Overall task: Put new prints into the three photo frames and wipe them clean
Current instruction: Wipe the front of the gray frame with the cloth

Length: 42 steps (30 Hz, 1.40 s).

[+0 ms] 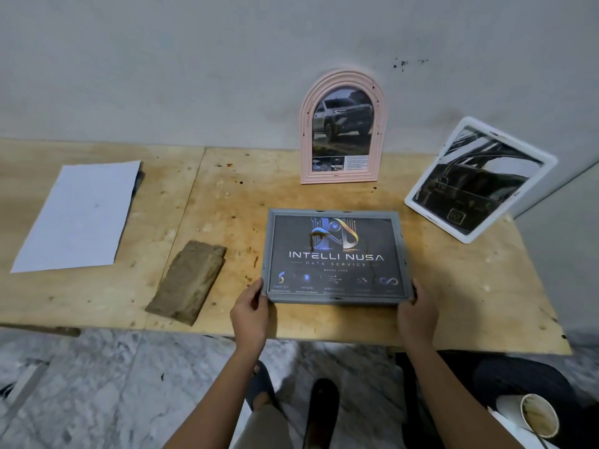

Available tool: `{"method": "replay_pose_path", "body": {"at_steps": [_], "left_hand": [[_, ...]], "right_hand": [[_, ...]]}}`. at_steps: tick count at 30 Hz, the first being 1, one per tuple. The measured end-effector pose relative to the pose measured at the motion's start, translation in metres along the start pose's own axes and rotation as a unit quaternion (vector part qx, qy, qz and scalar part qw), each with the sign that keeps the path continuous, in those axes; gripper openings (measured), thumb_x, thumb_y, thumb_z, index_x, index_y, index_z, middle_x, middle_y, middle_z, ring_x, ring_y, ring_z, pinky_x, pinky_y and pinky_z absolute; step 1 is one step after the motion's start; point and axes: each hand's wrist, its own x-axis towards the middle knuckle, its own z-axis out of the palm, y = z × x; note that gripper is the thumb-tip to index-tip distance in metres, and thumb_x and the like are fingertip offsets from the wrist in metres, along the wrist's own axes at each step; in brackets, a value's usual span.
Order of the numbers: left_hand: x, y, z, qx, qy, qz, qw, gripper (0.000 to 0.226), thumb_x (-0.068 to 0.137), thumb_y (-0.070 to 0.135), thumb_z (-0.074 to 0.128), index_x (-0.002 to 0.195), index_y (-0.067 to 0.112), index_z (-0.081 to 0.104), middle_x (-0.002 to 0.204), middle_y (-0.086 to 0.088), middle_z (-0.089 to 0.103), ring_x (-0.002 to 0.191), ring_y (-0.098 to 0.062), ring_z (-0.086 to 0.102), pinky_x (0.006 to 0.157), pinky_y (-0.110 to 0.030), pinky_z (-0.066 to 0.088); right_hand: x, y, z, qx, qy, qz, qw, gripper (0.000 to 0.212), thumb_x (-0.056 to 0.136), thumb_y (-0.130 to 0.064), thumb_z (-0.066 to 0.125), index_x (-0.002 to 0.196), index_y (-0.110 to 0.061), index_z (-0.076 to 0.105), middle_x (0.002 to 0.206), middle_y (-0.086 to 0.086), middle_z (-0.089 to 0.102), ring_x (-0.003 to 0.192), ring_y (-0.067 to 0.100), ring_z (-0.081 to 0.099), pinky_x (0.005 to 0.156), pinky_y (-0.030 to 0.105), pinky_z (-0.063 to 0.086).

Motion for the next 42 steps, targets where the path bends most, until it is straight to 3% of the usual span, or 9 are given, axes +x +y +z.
{"method": "replay_pose_path", "body": {"at_steps": [7,14,19,22,25,32,37,39,42], "left_hand": [[0.014,-0.003,-0.025,0.141,0.047,0.112,0.982,0.032,0.090,0.005,0.055,0.121,0.003,0.060,0.125,-0.012,0.059,0.119,-0.028,0.050,0.100,-0.036,0.039],[0.051,-0.032,-0.066,0.325,0.090,0.052,0.940,0.050,0.091,0.023,0.056,0.136,0.004,0.045,0.148,-0.017,0.033,0.142,-0.032,0.020,0.114,-0.052,0.018],[0.056,-0.031,-0.071,0.266,0.126,0.061,0.954,0.030,0.096,0.014,0.049,0.122,0.004,0.060,0.134,-0.019,0.052,0.130,-0.034,0.042,0.098,-0.050,0.042],[0.052,-0.002,-0.069,0.209,0.177,0.034,0.961,0.030,0.099,0.018,0.041,0.120,0.007,0.059,0.112,-0.019,0.064,0.099,-0.035,0.058,0.072,-0.036,0.045],[0.048,0.029,-0.062,0.122,0.188,0.080,0.971,0.033,0.099,0.020,0.041,0.124,0.007,0.058,0.116,-0.014,0.064,0.104,-0.030,0.059,0.082,-0.036,0.047],[0.022,0.100,-0.012,0.040,0.036,0.276,0.960,0.034,0.094,0.008,0.048,0.126,0.015,0.058,0.115,-0.004,0.066,0.100,-0.013,0.061,0.086,-0.027,0.049],[-0.013,0.076,0.036,0.179,-0.150,0.478,0.847,0.039,0.076,0.001,0.050,0.112,0.010,0.064,0.114,-0.011,0.067,0.103,-0.018,0.060,0.090,-0.022,0.038],[-0.024,0.044,0.052,0.246,-0.200,0.512,0.798,0.037,0.069,0.005,0.058,0.104,0.013,0.070,0.109,-0.006,0.070,0.099,-0.019,0.066,0.083,-0.024,0.048],[-0.036,0.009,0.056,0.275,-0.253,0.460,0.805,0.037,0.084,0.017,0.046,0.113,0.015,0.068,0.120,-0.002,0.066,0.112,-0.014,0.060,0.080,-0.028,0.056]], "right_hand": [[-0.003,-0.003,0.009,-0.019,0.037,0.003,0.999,0.059,0.079,0.011,0.043,0.136,-0.003,0.044,0.132,0.020,0.045,0.124,0.034,0.035,0.105,0.043,0.029],[-0.004,0.000,0.018,0.011,0.067,0.013,0.998,0.059,0.078,0.010,0.038,0.134,-0.004,0.047,0.132,0.020,0.045,0.123,0.035,0.037,0.106,0.044,0.030],[-0.004,0.001,0.015,0.025,0.064,0.010,0.998,0.057,0.080,0.010,0.036,0.133,-0.005,0.049,0.129,0.020,0.046,0.120,0.035,0.040,0.104,0.041,0.030],[-0.003,0.001,0.012,0.025,0.056,0.011,0.998,0.057,0.080,0.011,0.037,0.133,-0.005,0.048,0.130,0.019,0.046,0.121,0.034,0.039,0.104,0.040,0.030],[-0.003,0.001,0.011,0.027,0.043,0.014,0.999,0.057,0.080,0.010,0.037,0.134,-0.007,0.048,0.131,0.018,0.045,0.121,0.034,0.040,0.105,0.042,0.032],[-0.003,-0.002,0.001,0.034,0.011,0.018,0.999,0.056,0.083,0.007,0.038,0.136,-0.010,0.047,0.133,0.014,0.044,0.122,0.029,0.040,0.103,0.037,0.032],[-0.001,-0.001,-0.006,0.026,-0.017,0.020,0.999,0.054,0.086,0.005,0.039,0.137,-0.012,0.045,0.135,0.013,0.043,0.123,0.026,0.039,0.103,0.034,0.031],[0.001,0.001,-0.006,0.020,-0.025,0.020,0.999,0.054,0.086,0.005,0.039,0.137,-0.012,0.045,0.134,0.013,0.043,0.124,0.027,0.040,0.105,0.035,0.030],[0.003,-0.002,-0.009,0.015,-0.053,0.018,0.998,0.054,0.087,0.004,0.039,0.138,-0.013,0.045,0.135,0.012,0.042,0.124,0.026,0.040,0.107,0.039,0.032]]}}
